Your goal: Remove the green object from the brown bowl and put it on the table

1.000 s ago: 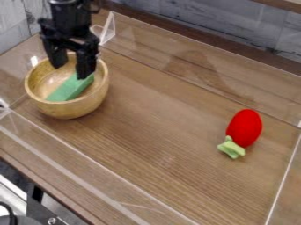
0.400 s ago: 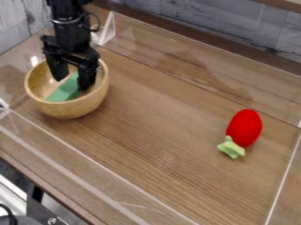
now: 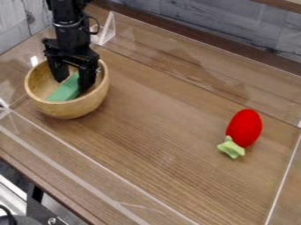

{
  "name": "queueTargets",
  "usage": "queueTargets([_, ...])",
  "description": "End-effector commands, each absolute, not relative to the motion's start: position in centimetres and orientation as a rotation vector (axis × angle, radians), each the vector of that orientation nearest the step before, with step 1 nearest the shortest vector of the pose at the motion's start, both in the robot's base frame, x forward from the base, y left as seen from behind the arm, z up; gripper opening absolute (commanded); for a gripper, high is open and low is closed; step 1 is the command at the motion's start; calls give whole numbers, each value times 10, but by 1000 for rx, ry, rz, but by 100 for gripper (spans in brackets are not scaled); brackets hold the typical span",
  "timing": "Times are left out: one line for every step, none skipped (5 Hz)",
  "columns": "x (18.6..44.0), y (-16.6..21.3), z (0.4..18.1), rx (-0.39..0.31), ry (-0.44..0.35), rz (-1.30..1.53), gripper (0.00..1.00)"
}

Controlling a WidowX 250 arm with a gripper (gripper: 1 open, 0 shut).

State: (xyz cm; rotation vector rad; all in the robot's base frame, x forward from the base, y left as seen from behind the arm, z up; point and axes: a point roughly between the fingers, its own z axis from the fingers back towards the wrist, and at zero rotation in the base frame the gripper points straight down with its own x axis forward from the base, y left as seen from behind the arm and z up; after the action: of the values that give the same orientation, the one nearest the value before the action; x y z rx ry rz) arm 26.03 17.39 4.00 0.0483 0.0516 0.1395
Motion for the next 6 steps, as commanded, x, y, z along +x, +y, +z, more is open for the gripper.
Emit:
queueTargets([270, 187, 51, 63, 7, 151, 100])
queueTargets([273, 192, 46, 58, 13, 156, 100])
queueTargets([276, 196, 44, 50, 18, 161, 100])
queueTargets([278, 198, 42, 36, 22, 166, 100])
queueTargets([280, 198, 40, 22, 27, 166, 100])
queueTargets([281, 198, 38, 10, 33, 166, 100])
